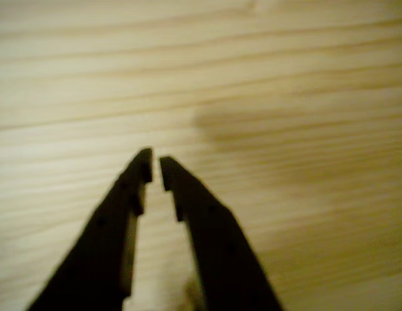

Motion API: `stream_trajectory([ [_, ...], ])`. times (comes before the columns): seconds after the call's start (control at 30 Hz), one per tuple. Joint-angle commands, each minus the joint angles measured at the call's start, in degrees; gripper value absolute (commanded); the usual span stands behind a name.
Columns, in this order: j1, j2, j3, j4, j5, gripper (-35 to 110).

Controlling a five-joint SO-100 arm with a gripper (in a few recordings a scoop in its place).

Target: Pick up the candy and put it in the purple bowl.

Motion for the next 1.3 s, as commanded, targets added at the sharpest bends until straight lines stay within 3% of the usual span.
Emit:
stream_trajectory([
  [0.0, 0.26, 0.79, -0.79, -0.53, 0.88, -1],
  [0.43, 2.29, -2.99, -4.13, -2.2, 1.49, -1],
  [0.77, 3.43, -16.88, -20.04, -6.68, 1.41, -1],
  [1.27, 1.41, -45.7, -40.78, -14.41, -25.14, -1],
])
